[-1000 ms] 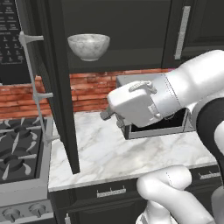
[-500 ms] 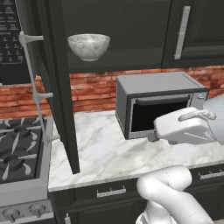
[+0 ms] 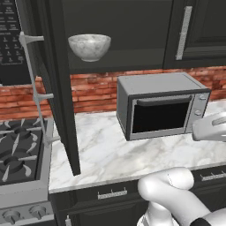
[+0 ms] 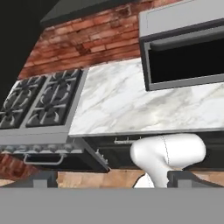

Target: Move the bowls from the cabinet to the plates on the dining table.

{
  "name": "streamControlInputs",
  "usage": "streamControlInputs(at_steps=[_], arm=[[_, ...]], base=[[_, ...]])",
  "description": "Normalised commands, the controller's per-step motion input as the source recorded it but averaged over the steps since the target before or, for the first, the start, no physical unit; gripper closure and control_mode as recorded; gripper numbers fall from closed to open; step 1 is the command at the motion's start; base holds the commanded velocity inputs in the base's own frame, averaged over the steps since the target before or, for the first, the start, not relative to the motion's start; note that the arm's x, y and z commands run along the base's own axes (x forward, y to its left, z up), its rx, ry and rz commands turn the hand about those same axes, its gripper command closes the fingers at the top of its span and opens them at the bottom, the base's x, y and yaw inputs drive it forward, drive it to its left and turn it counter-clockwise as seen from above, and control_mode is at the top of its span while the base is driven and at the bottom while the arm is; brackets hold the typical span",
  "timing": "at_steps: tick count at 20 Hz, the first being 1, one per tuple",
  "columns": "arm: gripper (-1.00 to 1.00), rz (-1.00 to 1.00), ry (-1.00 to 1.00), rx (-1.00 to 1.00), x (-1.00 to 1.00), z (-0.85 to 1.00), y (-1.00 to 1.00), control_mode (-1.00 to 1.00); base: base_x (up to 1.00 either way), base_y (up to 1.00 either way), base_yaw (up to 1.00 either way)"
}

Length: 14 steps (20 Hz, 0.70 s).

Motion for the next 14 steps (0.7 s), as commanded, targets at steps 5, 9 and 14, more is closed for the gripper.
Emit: streamControlInputs(at_steps=[5, 9, 14], arm=[[-1.0, -0.21, 0.0, -0.34, 0.05, 0.12, -0.67, -1.0], [-1.0, -0.1, -0.09, -0.24, 0.21, 0.14, -0.3, -1.0], [-1.0, -0.02, -0.11, -0.07, 0.6, -0.1, -0.27, -1.0]], base=[[0.0, 0.0, 0.0], [0.0, 0.0, 0.0], [0.0, 0.0, 0.0]])
